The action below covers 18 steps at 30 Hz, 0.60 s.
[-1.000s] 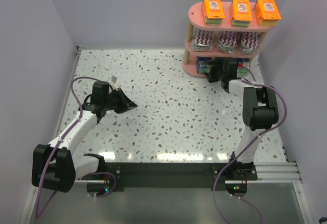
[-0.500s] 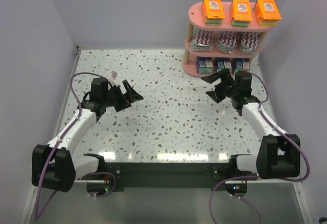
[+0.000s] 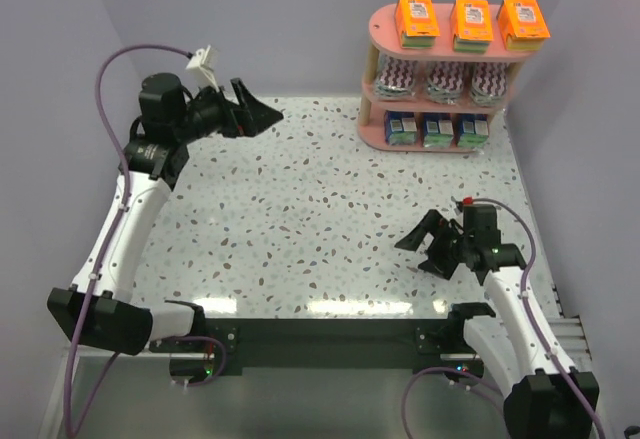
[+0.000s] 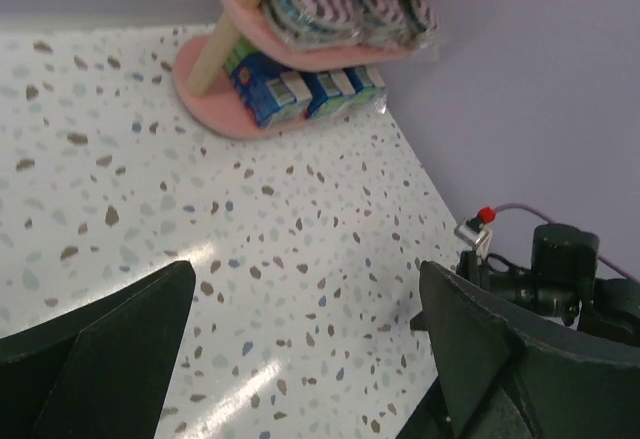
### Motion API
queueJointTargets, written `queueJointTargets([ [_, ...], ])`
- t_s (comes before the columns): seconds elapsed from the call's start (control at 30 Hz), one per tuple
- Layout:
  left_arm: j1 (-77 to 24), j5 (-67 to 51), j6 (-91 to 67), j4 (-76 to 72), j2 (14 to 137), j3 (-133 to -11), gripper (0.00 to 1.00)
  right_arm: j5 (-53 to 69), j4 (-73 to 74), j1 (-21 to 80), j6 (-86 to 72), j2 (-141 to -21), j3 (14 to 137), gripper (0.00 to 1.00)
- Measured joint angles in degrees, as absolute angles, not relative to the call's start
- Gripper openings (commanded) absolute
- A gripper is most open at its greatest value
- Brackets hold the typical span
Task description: Place and organize the cleaning sponges onto the shelf
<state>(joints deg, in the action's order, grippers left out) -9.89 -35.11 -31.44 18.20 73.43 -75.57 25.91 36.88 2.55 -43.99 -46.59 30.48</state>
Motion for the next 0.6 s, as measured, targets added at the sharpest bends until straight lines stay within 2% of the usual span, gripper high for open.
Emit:
queueJointTargets([
  [0.2, -9.9, -36.2, -30.5, 17.0, 72.6, -86.7, 1.0, 23.7, 45.8, 2.5, -40.4, -39.5, 25.4, 0.93],
  [0.6, -9.9, -41.8, -34.0, 10.1, 70.5, -87.0, 1.0, 23.0, 50.3, 2.5, -39.8, -35.5, 21.8, 0.93],
])
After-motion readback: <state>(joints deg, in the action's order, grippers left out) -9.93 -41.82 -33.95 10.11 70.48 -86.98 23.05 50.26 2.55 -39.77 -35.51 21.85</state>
